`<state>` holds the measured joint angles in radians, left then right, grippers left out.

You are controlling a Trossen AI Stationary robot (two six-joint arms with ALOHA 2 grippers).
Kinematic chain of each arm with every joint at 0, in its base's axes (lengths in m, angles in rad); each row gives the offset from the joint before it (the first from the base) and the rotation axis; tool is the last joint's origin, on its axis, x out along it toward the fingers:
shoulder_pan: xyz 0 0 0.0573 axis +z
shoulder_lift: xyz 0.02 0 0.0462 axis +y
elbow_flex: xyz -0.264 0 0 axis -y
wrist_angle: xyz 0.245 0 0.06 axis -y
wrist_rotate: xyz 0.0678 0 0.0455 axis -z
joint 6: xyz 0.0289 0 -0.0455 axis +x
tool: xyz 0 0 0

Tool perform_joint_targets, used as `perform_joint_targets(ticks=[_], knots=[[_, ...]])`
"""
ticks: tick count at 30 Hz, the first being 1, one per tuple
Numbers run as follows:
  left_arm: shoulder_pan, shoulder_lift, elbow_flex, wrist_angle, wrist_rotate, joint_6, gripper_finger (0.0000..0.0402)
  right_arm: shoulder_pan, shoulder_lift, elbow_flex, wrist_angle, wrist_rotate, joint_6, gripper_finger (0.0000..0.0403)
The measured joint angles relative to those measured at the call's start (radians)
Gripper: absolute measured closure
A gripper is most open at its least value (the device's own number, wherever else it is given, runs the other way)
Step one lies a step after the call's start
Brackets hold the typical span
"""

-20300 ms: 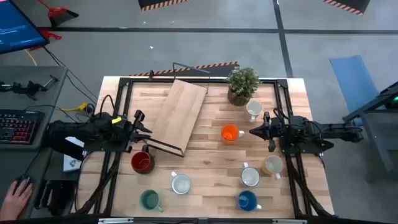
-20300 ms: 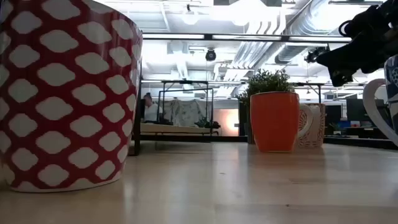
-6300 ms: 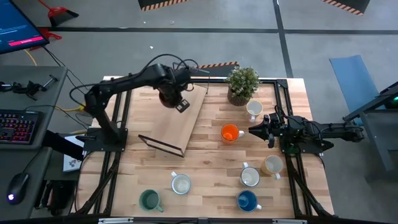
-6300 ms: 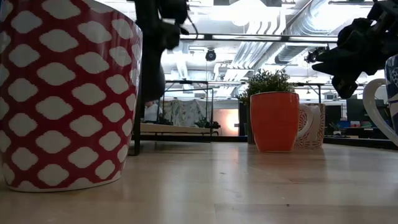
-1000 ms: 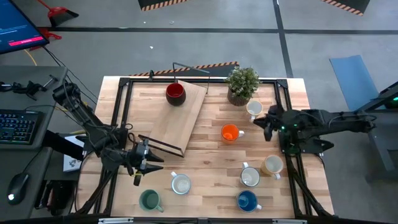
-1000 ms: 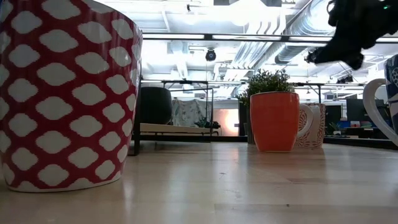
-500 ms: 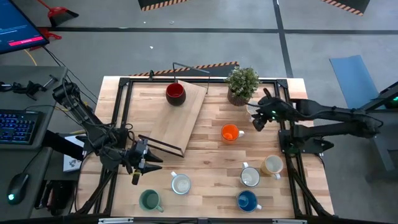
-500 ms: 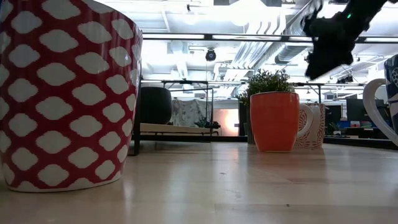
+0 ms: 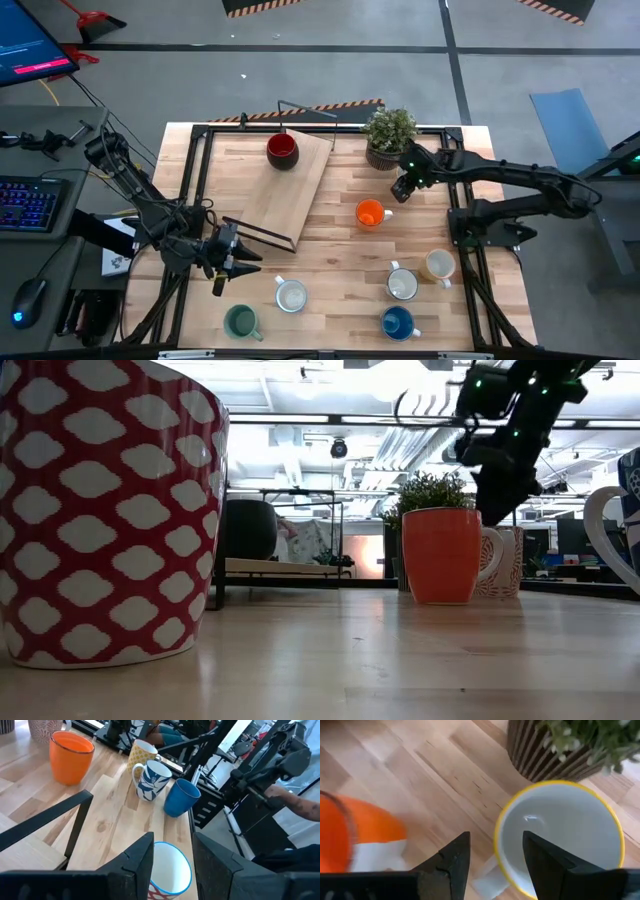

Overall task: Place coffee mugs
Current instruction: Put the yellow cup on the shelf

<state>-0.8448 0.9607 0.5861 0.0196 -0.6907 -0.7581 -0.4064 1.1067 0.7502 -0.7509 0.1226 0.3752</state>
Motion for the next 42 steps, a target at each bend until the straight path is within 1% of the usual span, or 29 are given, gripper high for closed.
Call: perform_joint_targets(ticks=[10,16,18,21,24,27,28,35,38,42], knots=[[0.000,0.000,0.000,0.000,-0.002,0.000,0.0275,-0.050,0.136,-0.001,0.022,0.000,-0.018,0.0242],[0.000,0.000,0.000,0.000,-0.002,0.000,0.0275,-0.052,0.166,-0.001,0.034,-0.004,-0.013,0.0247],[0.000,0.000,0.000,0.000,-0.002,0.000,0.0275,-0.052,0.166,-0.001,0.047,-0.014,-0.005,0.0258],[0.000,0.000,0.000,0.000,-0.002,0.000,0.0275,-0.052,0.166,-0.001,0.057,-0.027,0.009,0.0287],[0.000,0.000,0.000,0.000,-0.002,0.000,0.0275,-0.052,0.166,-0.001,0.054,-0.041,0.009,0.0327],[0.000,0.000,0.000,0.000,-0.002,0.000,0.0275,-0.052,0.166,-0.001,0.048,-0.058,0.009,0.0379],[0.000,0.000,0.000,0.000,-0.002,0.000,0.0275,-0.051,0.165,0.000,0.043,-0.060,0.007,0.0389],[0.000,0.000,0.000,0.000,-0.002,0.000,0.0275,-0.045,0.126,0.000,0.010,-0.068,0.009,0.0398],[0.000,0.000,0.000,0.000,-0.002,0.000,0.0275,-0.026,0.085,0.031,-0.060,-0.070,0.017,0.0399],[0.000,0.000,0.000,0.000,-0.002,0.000,0.0275,0.028,0.014,0.084,-0.165,-0.063,0.051,0.0400]])
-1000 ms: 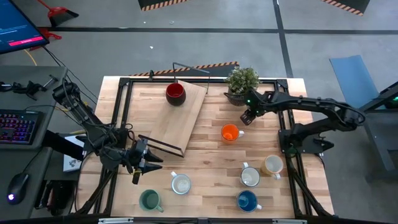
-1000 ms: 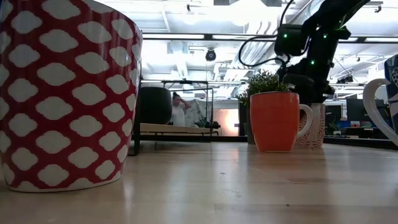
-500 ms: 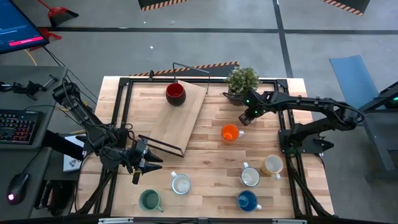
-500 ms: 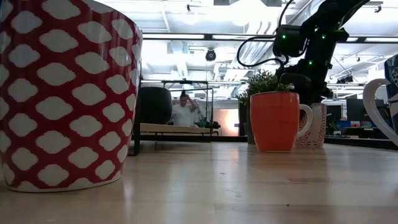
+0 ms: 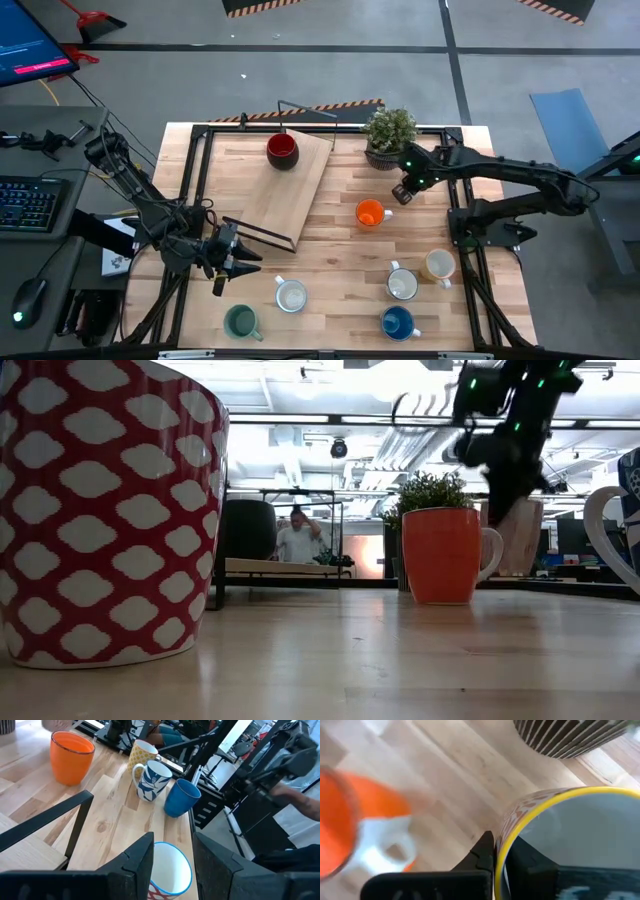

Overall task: Place coffee mugs
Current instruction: Put the yellow cup on the shelf

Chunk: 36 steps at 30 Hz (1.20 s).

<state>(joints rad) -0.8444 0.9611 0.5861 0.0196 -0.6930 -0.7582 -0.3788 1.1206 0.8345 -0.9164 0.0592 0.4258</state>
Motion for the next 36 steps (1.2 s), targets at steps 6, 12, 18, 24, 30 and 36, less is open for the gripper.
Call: perform_joint_targets(ticks=[6,12,18,24,30,36], knots=[[0.000,0.000,0.000,0.000,0.000,0.000,0.0275,0.100,-0.117,0.107,-0.073,0.025,0.062,0.0401],[0.000,0.000,0.000,0.000,0.000,0.001,0.0275,0.175,-0.161,0.250,-0.065,0.089,0.066,0.0402],[0.000,0.000,0.000,0.000,0.000,0.001,0.0275,0.198,-0.094,0.379,0.062,0.087,-0.041,0.0402],[0.000,0.000,0.000,0.000,0.000,0.002,0.0275,0.180,0.112,0.561,0.079,0.037,-0.183,0.0402],[0.000,0.000,0.000,-0.001,0.000,0.002,0.0275,0.163,0.373,0.821,0.018,-0.034,-0.346,0.0403],[0.000,0.000,0.000,-0.001,0.000,0.003,0.0275,0.156,0.615,1.079,-0.124,-0.116,-0.457,0.0403]])
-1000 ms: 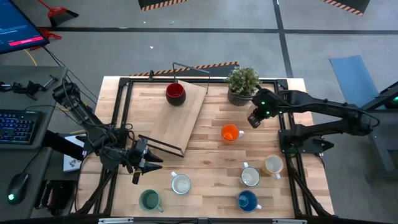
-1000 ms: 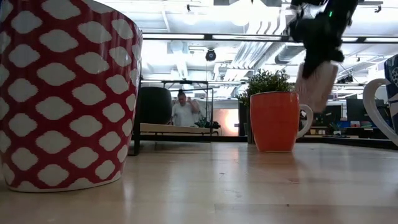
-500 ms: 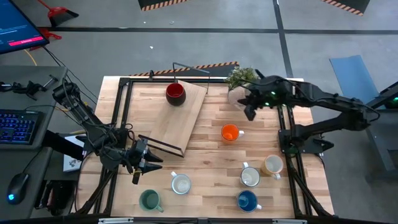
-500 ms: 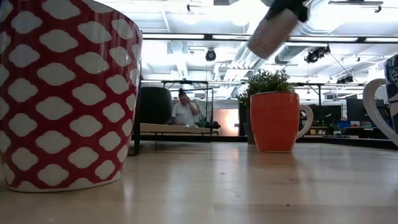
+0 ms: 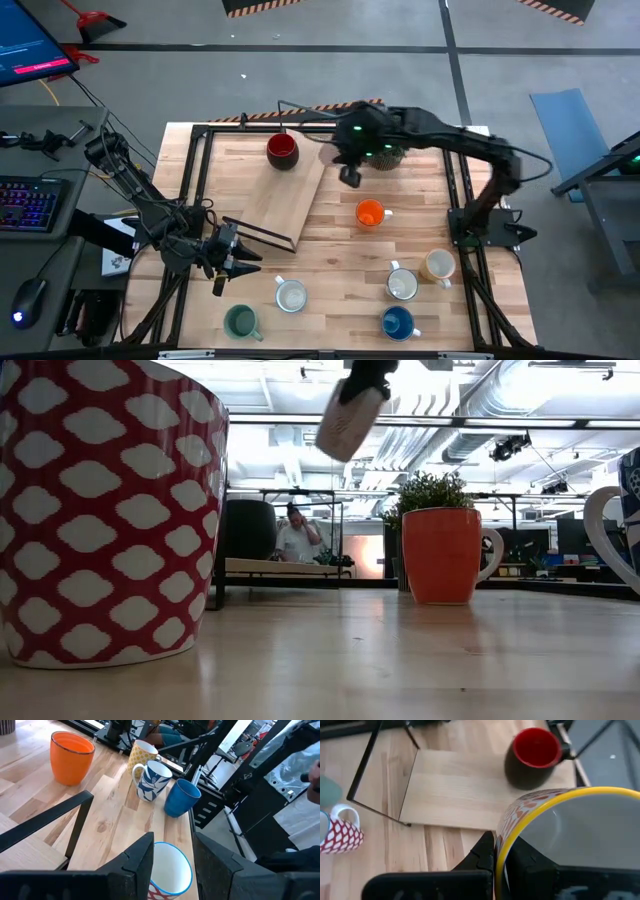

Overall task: Place coffee mugs
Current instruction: Put the yellow cup on the shelf

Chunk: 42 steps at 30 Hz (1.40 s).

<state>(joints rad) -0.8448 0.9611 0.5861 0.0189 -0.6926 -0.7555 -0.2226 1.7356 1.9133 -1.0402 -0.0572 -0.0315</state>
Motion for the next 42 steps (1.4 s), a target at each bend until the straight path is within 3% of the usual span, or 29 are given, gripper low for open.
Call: perform_joint_targets(ticks=[6,13,27,42], knots=[[0.000,0.000,0.000,0.000,0.000,0.000,0.0275,0.004,0.200,0.185,-0.084,-0.049,-0.084,0.0403],[0.000,0.000,0.000,0.000,-0.004,0.000,0.0275,0.036,0.352,0.275,-0.097,-0.107,-0.151,0.0403],[0.000,0.000,0.000,-0.001,-0.028,0.006,0.0275,0.076,0.473,0.277,-0.080,-0.118,-0.180,0.0403],[0.000,0.000,0.001,0.000,-0.029,0.007,0.0275,0.022,0.502,0.276,-0.058,-0.017,-0.217,0.0403]])
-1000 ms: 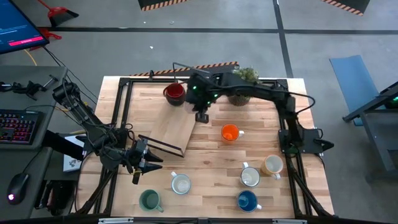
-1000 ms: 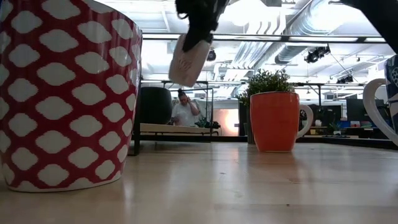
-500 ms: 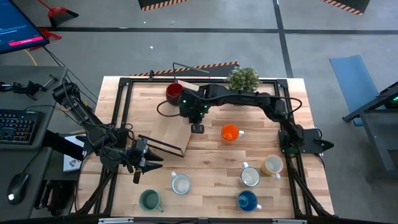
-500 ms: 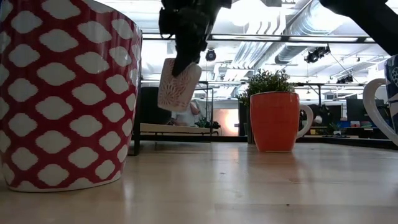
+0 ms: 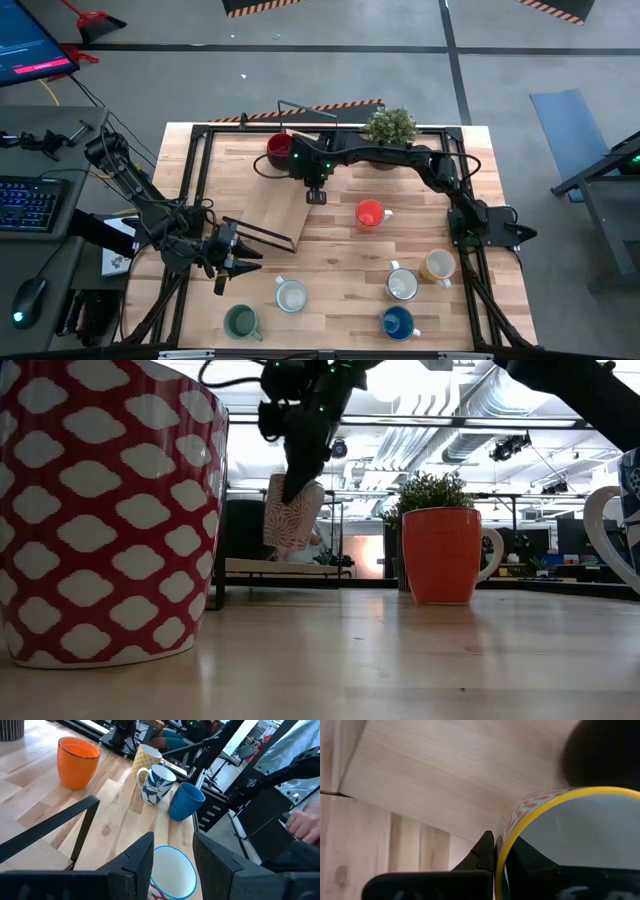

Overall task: Place coffee mugs
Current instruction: Put the yellow cup on the shelf

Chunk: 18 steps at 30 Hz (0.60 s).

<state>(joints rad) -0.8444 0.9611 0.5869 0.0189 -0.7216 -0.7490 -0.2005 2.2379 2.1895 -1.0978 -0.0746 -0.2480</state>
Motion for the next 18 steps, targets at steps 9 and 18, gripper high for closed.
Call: perform_joint_targets(ticks=[9,18], knots=[[0.000,0.000,0.000,0.001,0.000,-0.006,0.0275,-0.078,0.001,0.000,0.016,0.000,-0.024,0.0403],[0.000,0.000,0.000,0.001,0.000,-0.010,0.0275,-0.171,0.001,-0.001,0.025,-0.001,-0.041,0.0403]])
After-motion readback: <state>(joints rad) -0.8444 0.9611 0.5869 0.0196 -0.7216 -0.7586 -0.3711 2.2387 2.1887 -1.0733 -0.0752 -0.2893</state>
